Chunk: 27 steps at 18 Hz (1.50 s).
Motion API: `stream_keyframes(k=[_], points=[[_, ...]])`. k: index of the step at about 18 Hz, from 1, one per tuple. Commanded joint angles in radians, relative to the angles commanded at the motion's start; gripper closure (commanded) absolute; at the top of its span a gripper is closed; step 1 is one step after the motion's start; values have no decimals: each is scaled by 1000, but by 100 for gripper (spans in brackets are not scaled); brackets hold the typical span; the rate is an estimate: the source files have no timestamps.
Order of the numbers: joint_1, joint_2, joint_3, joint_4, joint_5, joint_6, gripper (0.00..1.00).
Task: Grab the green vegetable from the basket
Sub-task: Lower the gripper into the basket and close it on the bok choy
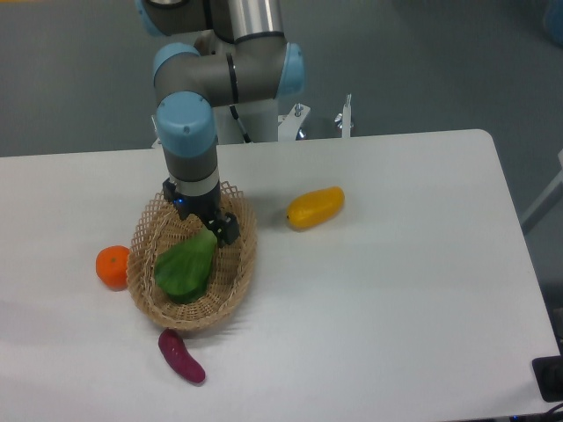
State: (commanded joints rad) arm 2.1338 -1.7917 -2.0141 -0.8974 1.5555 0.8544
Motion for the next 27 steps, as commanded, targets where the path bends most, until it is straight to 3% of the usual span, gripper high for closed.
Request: stream_keyframes(k=[14, 17, 18, 22, 27], points=[[-2, -40, -12, 18, 6, -32, 2], [-2, -45, -11, 18, 6, -63, 32], [-2, -41, -8, 18, 5, -64, 54], [-2, -40, -5, 18, 6, -64, 69], [-2, -35, 5, 18, 5, -64, 75]])
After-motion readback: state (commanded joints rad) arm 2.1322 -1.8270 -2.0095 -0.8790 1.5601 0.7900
